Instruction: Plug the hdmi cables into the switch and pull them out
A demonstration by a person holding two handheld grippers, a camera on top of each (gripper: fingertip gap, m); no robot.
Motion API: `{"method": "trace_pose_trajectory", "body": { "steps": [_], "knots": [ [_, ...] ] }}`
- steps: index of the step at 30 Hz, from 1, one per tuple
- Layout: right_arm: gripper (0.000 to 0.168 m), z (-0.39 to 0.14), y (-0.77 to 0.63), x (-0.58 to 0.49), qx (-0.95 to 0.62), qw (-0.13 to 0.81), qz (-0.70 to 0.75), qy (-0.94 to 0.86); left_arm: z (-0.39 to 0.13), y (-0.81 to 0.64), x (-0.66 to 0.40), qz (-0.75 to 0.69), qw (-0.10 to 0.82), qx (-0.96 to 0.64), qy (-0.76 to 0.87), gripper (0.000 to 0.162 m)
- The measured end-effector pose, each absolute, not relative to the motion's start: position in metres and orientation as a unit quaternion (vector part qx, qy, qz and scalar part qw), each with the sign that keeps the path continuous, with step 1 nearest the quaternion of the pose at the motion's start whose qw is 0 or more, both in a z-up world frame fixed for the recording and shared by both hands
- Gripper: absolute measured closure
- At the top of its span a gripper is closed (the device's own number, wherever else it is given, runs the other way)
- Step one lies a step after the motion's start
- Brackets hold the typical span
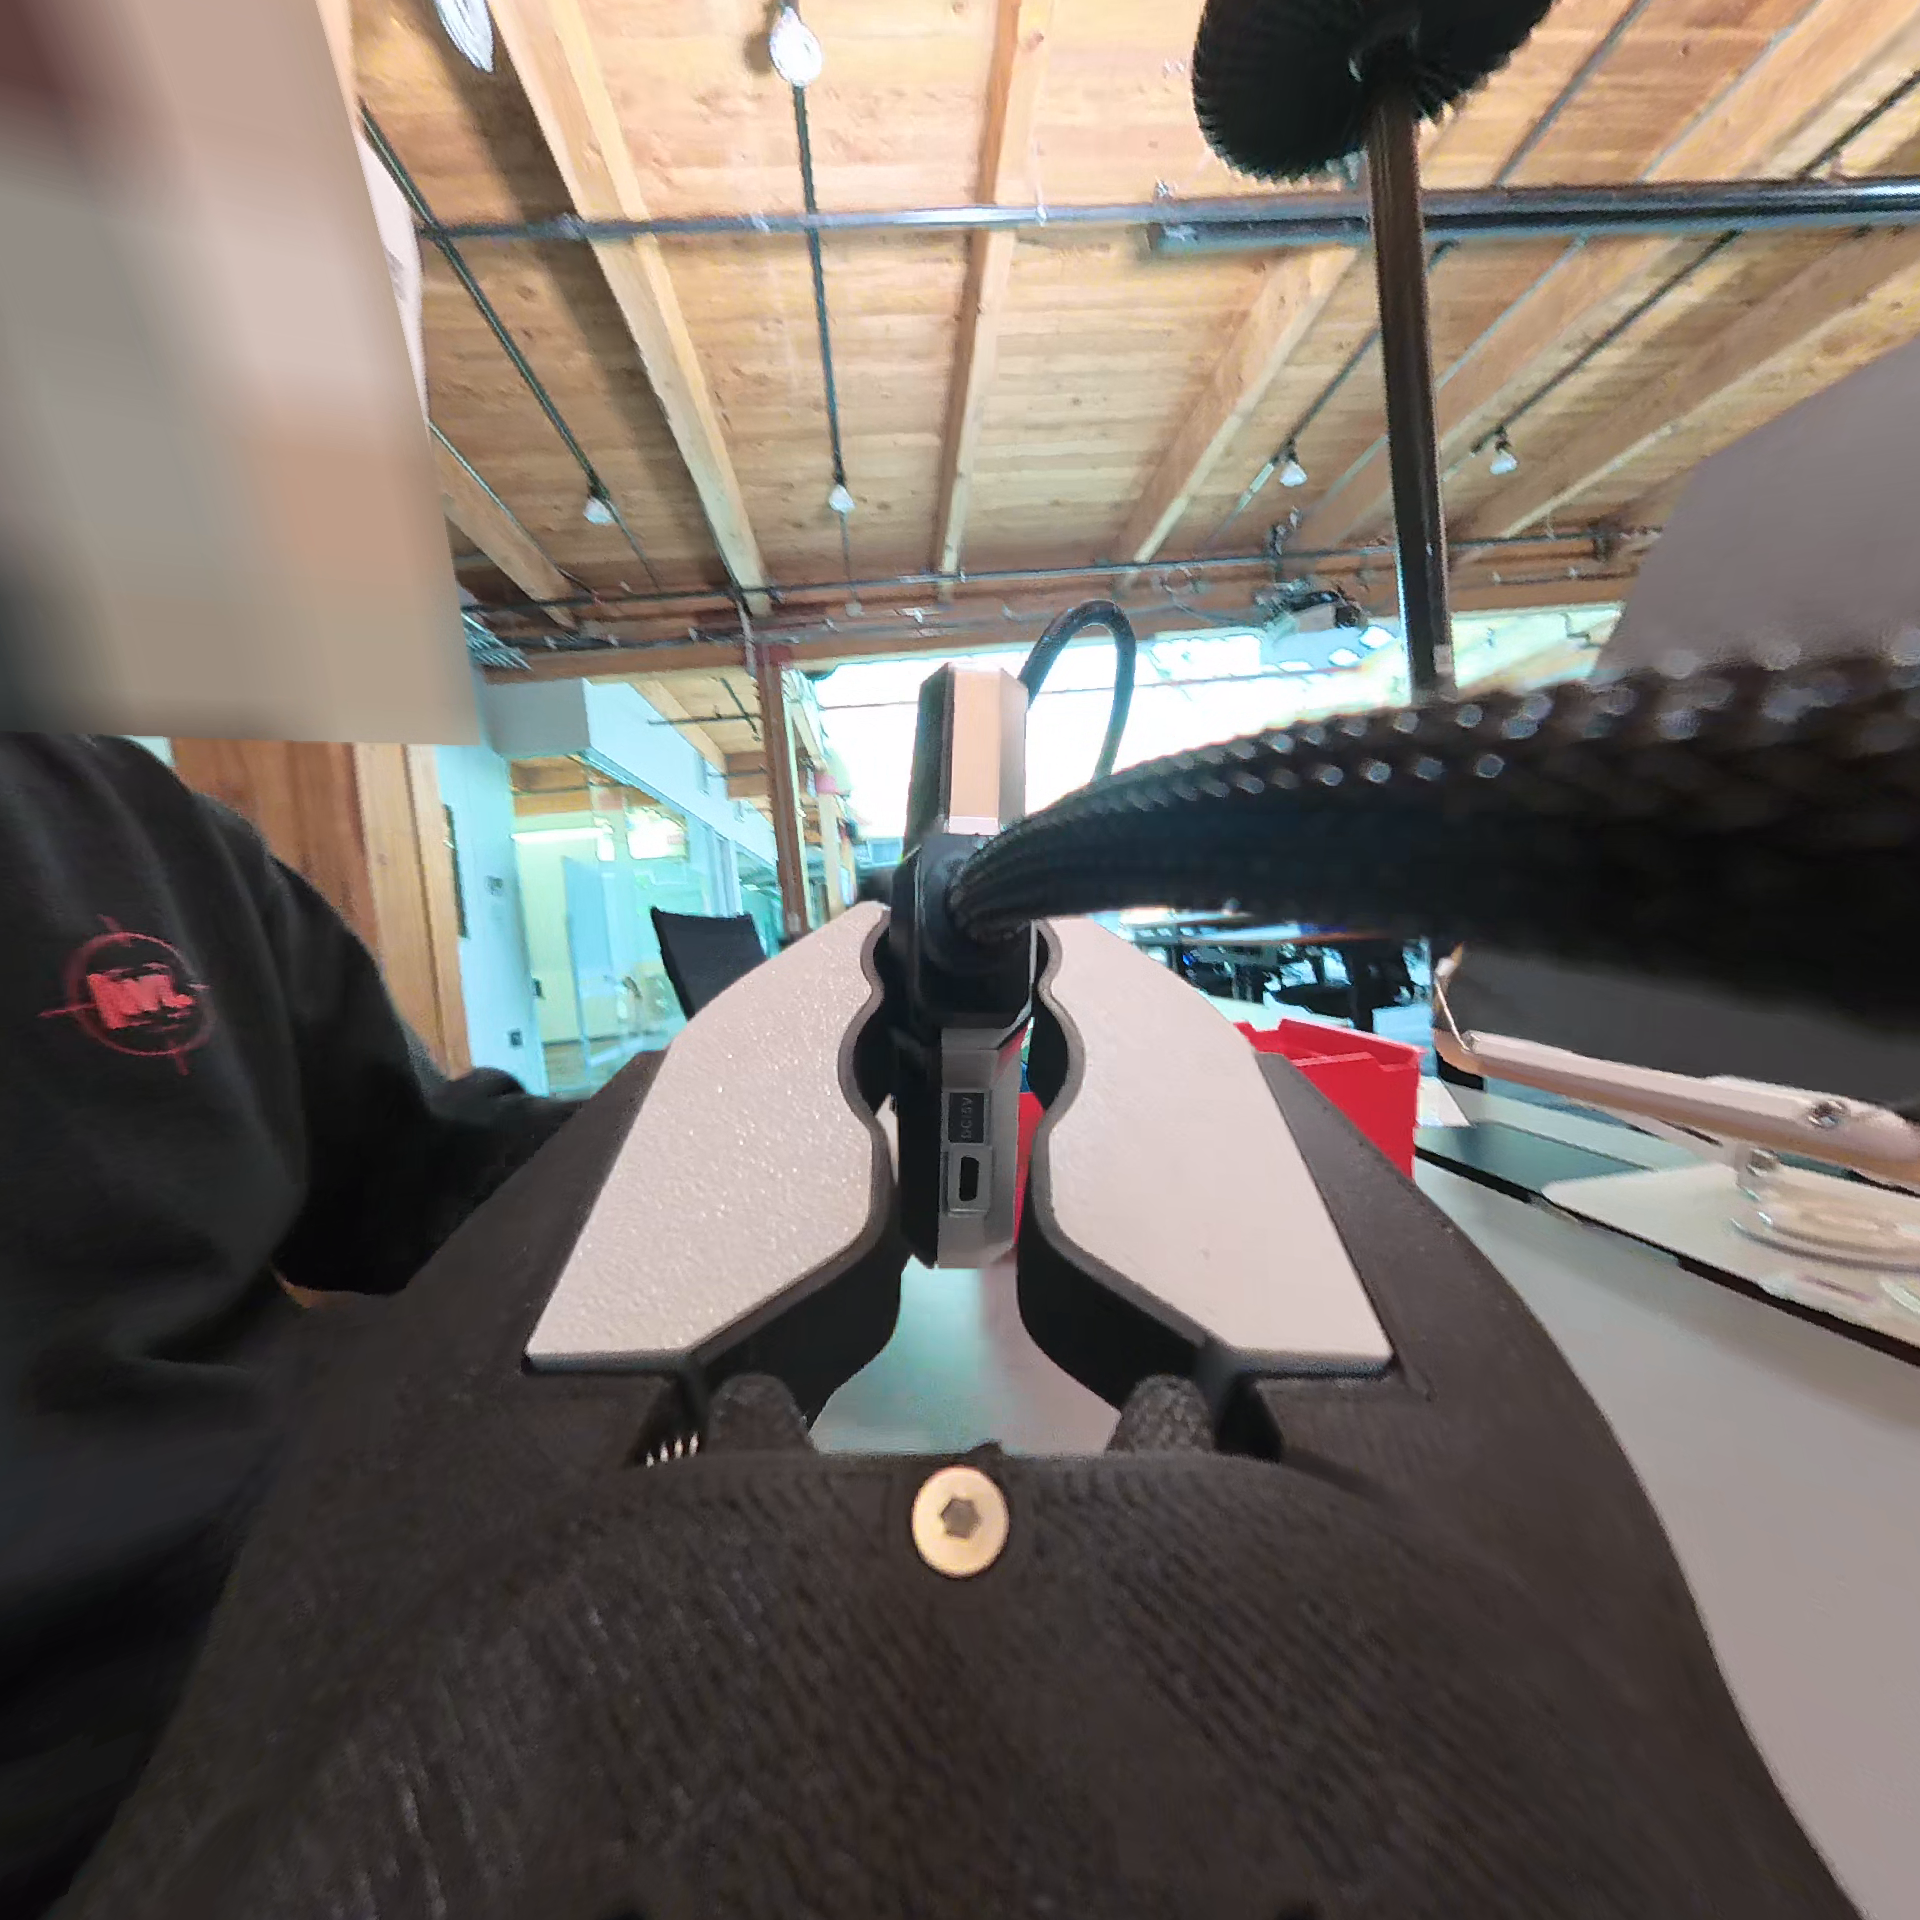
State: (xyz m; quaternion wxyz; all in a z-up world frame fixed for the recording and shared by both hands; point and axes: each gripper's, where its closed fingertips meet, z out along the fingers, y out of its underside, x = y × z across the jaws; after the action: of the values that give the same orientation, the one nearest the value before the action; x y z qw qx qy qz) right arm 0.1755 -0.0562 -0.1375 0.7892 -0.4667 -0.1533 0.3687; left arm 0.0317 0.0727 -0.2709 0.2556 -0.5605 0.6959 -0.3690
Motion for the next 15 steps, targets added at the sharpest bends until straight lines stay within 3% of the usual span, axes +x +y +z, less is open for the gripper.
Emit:
{"method": "trace_pose_trajectory", "body": {
  "steps": [7,15],
  "knots": [
    [0.146,-0.143,-0.047,0.166,-0.470,0.783,0.373,-0.163,-0.145,0.055,-0.006,-0.374,0.353,-0.521,0.682,0.151],
    [0.146,-0.138,-0.049,0.133,-0.454,0.778,0.374,-0.220,-0.145,0.018,0.035,-0.332,0.353,-0.517,0.705,0.151]
  ]
}}
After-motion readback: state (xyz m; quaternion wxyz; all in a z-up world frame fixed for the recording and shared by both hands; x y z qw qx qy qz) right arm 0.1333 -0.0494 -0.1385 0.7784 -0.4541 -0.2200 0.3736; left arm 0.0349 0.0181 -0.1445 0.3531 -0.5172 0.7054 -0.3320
